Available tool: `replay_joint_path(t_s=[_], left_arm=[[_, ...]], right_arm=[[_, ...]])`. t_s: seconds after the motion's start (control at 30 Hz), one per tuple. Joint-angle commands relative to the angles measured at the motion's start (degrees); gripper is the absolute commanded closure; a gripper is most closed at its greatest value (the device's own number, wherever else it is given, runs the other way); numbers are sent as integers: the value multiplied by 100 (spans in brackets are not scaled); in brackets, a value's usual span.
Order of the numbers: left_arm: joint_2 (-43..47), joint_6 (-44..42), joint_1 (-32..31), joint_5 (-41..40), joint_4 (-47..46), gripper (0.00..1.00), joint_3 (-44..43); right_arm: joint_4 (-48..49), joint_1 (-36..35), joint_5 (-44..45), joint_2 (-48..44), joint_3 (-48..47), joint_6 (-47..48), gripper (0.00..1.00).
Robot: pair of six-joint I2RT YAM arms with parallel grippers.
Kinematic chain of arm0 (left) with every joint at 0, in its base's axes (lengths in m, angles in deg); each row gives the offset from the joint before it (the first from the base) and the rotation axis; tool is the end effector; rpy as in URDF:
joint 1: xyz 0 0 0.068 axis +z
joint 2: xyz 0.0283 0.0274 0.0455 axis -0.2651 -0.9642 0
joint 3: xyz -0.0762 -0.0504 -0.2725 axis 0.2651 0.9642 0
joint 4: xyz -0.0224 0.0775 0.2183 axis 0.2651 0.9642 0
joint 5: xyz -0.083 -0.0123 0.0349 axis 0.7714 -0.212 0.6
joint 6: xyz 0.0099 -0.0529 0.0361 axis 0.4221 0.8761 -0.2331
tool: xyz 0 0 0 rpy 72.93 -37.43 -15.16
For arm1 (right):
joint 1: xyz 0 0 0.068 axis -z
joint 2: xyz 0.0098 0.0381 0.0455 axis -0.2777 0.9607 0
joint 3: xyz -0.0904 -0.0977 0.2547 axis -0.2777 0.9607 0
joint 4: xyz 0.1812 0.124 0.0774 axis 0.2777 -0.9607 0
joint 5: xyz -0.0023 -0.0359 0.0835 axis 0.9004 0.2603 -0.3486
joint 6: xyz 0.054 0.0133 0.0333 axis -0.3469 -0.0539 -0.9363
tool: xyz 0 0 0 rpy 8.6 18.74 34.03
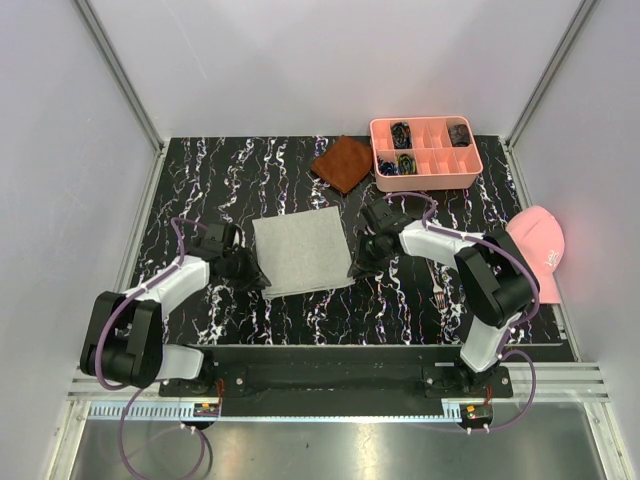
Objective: Fold the napkin into a case and place the utensils inside
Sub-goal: Pick up the top corner of the square-folded napkin from the center of the board, then fold the top corner of the square-folded napkin at the center of the board.
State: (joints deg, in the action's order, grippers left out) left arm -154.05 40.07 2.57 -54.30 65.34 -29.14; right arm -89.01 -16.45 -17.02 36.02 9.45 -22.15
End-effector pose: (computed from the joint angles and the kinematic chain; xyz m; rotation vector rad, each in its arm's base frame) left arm 0.2037 -0.0629 0.1855 -0.5363 2.7333 -0.7028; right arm 0.2723 0.1891 0.1808 0.0819 2.8575 0.6666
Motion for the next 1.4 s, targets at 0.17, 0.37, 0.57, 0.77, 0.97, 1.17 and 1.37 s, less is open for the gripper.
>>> replay_joint_path(t_s=[0.17,0.37,0.57,0.77,0.97,1.17,1.37], left_arm=[[152,24,-21,-215,16,76,-32],[81,68,-12,-408,33,77,-5],[-103,33,-12,-418,-71,80,65],[-217,156,-109,-207,-362,84,399],[-60,323,-188,-145,-494,87,768],[327,446,-258,-66,-520,88,1049],[530,534,-258,-4,-555,87,1172]], right_arm=[[103,-3,66,-30,-185,86,92],[-82,-3,233,-250,-238,200,99],[-152,-3,189,-356,-264,235,99],[-205,-3,93,-479,-282,367,100],[-135,-29,-206,-418,-519,692,100],[23,-266,-618,-15,-1212,807,100],[409,-591,-1154,1065,-2381,570,100]])
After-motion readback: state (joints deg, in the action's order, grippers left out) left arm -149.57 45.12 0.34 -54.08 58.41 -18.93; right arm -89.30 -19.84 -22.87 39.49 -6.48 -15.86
